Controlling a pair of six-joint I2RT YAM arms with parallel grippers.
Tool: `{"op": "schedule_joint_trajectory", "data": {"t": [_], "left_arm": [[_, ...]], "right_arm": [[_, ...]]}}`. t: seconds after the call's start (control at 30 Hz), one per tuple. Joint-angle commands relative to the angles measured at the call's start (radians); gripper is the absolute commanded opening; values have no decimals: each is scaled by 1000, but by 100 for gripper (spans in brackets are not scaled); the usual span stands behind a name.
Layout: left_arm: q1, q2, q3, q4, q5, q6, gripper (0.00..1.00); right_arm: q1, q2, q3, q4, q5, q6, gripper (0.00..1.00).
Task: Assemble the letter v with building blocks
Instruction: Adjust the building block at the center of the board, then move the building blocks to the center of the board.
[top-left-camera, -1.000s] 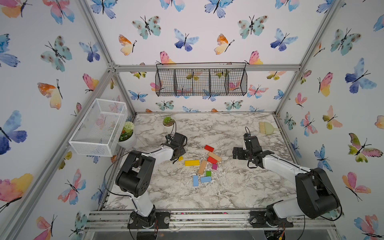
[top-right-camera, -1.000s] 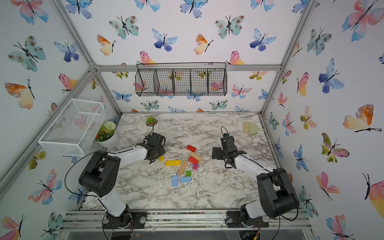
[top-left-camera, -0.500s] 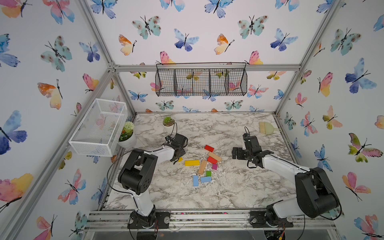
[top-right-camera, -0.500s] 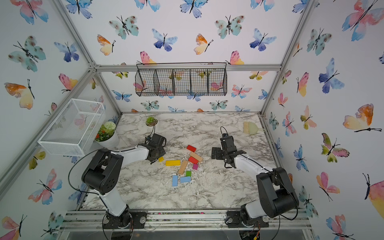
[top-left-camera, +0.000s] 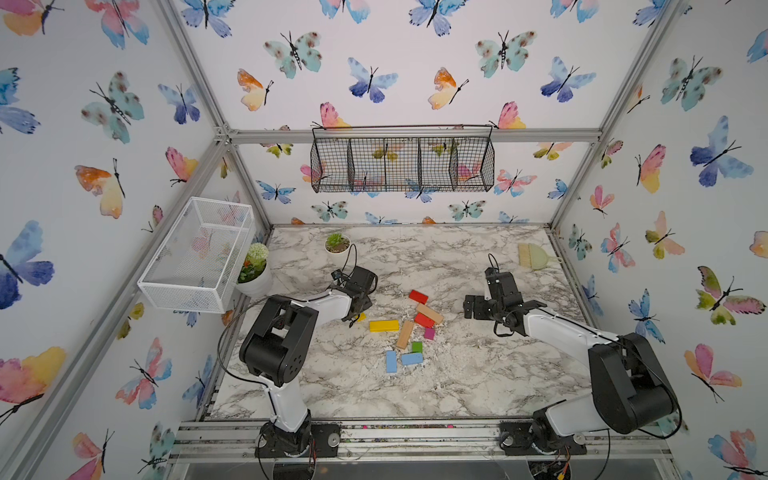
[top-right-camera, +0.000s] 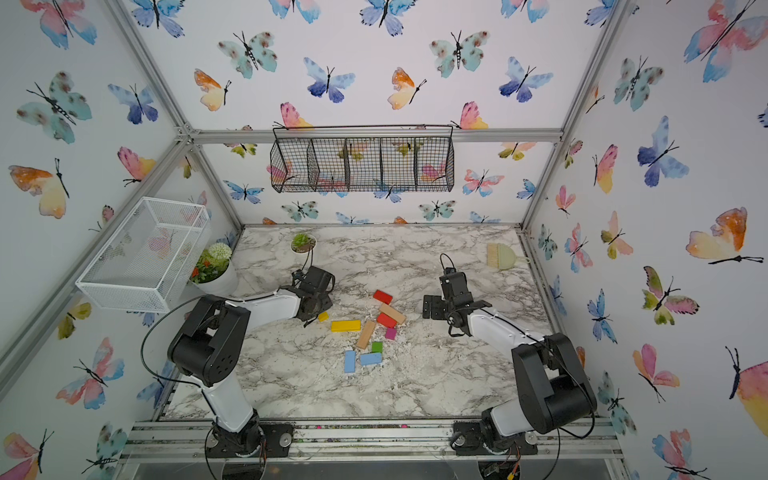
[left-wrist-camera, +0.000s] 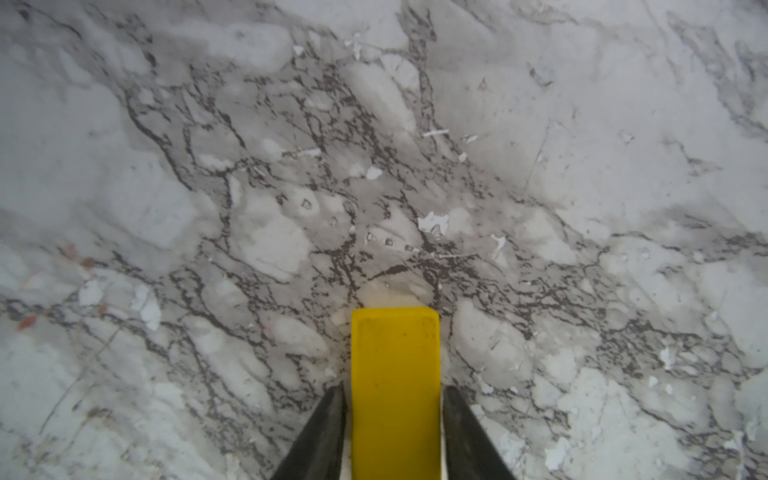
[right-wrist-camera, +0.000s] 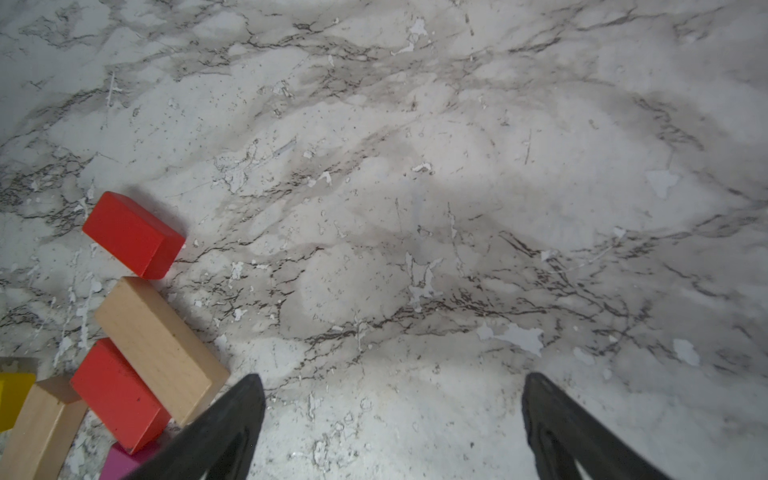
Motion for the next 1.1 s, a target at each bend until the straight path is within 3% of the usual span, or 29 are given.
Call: {"op": "schedule_joint_trajectory", "data": {"t": [0.0,0.3,0.57,0.67,0.83,1.07], "left_arm": [[-5,11,-5,-68,-6,-1,48],[-16,-109,4,-118,-48,5,71],[-16,-379,69,-199,-149,130,87],[-13,-464,63,-194,-195,211,99],[46,-581,1,-201,-186,294,98],[178,-787,-135,-160,-105,351,98]], "right_arm": [[10,11,21,-10,-6,-14,98],[75,5,50,-38,57,-34,98],[293,78,183,-90,170,-55,98],[386,139,236,-87,189,-66,98],[550,273,359,-84,225,-128,98],[647,446,547,-143,202,-154,98]]}}
